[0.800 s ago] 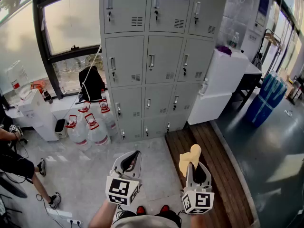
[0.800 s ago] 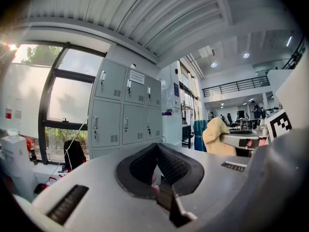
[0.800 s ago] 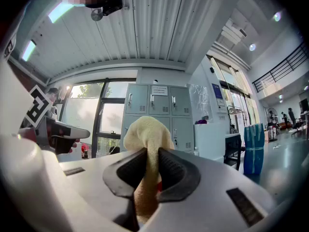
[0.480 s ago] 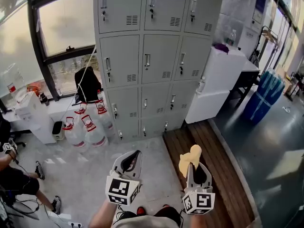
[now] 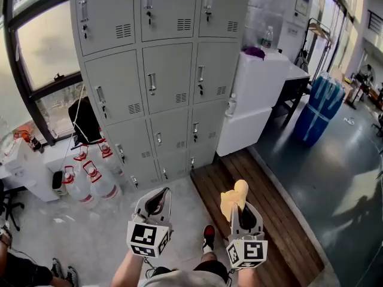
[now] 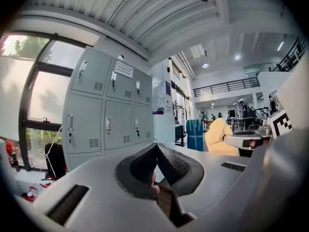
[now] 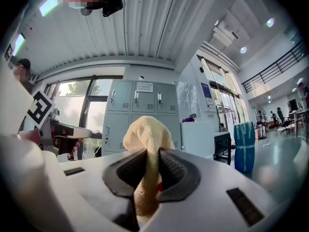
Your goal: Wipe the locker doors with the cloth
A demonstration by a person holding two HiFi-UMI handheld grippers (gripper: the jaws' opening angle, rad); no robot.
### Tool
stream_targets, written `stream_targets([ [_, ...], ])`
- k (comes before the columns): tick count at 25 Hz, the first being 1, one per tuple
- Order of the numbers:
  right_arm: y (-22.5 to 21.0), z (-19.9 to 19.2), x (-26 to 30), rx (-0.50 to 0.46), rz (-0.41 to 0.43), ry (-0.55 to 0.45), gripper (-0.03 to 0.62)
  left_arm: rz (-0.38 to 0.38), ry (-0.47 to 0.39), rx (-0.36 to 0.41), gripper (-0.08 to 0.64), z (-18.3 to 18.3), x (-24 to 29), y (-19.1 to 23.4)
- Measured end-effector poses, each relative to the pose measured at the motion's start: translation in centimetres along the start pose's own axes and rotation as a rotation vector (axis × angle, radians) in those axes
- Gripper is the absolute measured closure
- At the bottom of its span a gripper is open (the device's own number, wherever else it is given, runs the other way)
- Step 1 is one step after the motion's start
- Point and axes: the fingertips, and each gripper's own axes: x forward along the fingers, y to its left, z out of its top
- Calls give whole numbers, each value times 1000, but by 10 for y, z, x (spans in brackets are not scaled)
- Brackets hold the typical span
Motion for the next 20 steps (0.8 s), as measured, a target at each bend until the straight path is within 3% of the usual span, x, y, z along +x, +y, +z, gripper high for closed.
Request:
stream_targets([
  [6, -71, -4, 92, 21, 5, -1, 525, 17, -4, 0, 537, 11, 115, -1],
  [12, -131, -8, 187, 29, 70, 11, 525, 42, 6, -14, 537, 30, 222, 0],
  [20, -181, -7, 285, 56, 151, 10, 524, 104, 21, -4, 537, 43, 320, 10],
])
